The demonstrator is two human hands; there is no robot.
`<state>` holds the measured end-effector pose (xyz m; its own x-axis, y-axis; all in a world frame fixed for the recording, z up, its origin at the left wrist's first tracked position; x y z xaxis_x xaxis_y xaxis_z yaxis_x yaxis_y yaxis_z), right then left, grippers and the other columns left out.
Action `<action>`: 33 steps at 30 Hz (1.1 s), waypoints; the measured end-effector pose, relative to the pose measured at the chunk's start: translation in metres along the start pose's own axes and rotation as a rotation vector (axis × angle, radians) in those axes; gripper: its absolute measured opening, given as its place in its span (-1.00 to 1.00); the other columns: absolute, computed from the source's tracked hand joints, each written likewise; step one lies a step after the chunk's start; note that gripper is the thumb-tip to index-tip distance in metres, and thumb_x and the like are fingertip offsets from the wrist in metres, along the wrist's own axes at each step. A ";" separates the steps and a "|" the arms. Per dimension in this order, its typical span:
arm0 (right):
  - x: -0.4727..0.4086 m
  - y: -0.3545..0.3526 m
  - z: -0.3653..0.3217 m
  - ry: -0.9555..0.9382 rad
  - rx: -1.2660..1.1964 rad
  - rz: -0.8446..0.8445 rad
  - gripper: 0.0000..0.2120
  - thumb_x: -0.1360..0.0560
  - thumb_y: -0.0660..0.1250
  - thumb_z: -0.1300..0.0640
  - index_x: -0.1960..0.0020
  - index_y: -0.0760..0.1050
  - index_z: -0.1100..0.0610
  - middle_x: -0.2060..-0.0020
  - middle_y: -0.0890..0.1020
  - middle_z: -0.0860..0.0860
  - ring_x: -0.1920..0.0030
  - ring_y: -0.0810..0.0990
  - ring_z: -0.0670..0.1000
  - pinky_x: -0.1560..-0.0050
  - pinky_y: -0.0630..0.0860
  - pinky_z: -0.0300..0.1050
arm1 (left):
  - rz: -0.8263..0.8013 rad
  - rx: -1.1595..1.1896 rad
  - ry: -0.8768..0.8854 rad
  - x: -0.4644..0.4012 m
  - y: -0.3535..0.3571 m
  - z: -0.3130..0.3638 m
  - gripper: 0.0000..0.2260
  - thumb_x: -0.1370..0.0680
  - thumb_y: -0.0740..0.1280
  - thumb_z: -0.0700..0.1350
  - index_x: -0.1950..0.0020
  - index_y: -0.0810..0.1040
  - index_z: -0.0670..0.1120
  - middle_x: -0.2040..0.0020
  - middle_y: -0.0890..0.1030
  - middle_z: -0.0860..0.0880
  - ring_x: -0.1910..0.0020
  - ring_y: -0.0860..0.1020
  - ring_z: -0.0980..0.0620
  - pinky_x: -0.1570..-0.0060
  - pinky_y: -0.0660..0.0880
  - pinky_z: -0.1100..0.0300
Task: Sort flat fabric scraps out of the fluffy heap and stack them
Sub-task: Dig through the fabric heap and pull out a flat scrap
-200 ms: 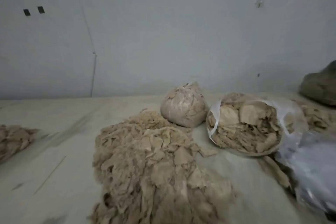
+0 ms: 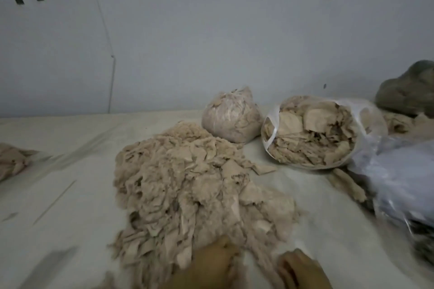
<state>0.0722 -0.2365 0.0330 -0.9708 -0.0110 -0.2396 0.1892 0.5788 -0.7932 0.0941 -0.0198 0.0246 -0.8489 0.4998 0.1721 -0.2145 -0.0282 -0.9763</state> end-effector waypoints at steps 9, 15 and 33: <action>0.054 0.023 -0.037 -0.187 0.123 -0.219 -0.91 -0.63 0.12 0.07 0.05 0.35 -0.03 0.10 0.40 -0.13 0.06 0.44 -0.11 0.02 0.28 -0.28 | 0.246 0.119 -0.117 0.025 -0.034 -0.010 -0.82 -0.51 0.20 -0.23 -0.02 0.57 -0.14 -0.07 0.59 -0.11 -0.07 0.53 -0.06 0.03 0.39 0.23; 0.061 -0.002 -0.019 -0.116 -0.226 -0.036 -0.94 -0.58 0.23 -0.01 0.02 0.34 -0.12 0.27 0.50 -0.05 0.29 0.48 -0.13 0.26 0.39 -0.28 | 0.404 0.608 -0.215 0.030 -0.058 -0.002 -0.87 -0.57 0.26 -0.26 -0.07 0.56 -0.22 0.21 0.61 -0.03 0.33 0.56 0.16 0.30 0.44 0.43; 0.064 0.037 -0.043 -0.450 0.018 -0.286 -0.74 -0.62 0.10 -0.13 -0.15 0.50 -0.08 -0.01 0.46 -0.06 -0.01 0.47 -0.05 0.12 0.21 -0.25 | 0.316 0.043 0.116 -0.022 -0.044 0.075 -0.59 -0.56 0.17 -0.24 -0.42 0.38 -0.08 -0.44 0.35 -0.07 -0.41 0.27 0.01 -0.41 0.14 0.20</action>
<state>0.0108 -0.1808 0.0122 -0.8252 -0.5177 -0.2259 -0.0677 0.4877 -0.8704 0.0861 -0.0948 0.0740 -0.8163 0.5558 -0.1571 0.0283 -0.2333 -0.9720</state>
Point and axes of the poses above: each hand's wrist, its own x-axis away from the middle knuckle, its own y-axis out of the palm, z = x × y, the point moved 8 cm from there along -x, towards the middle knuckle
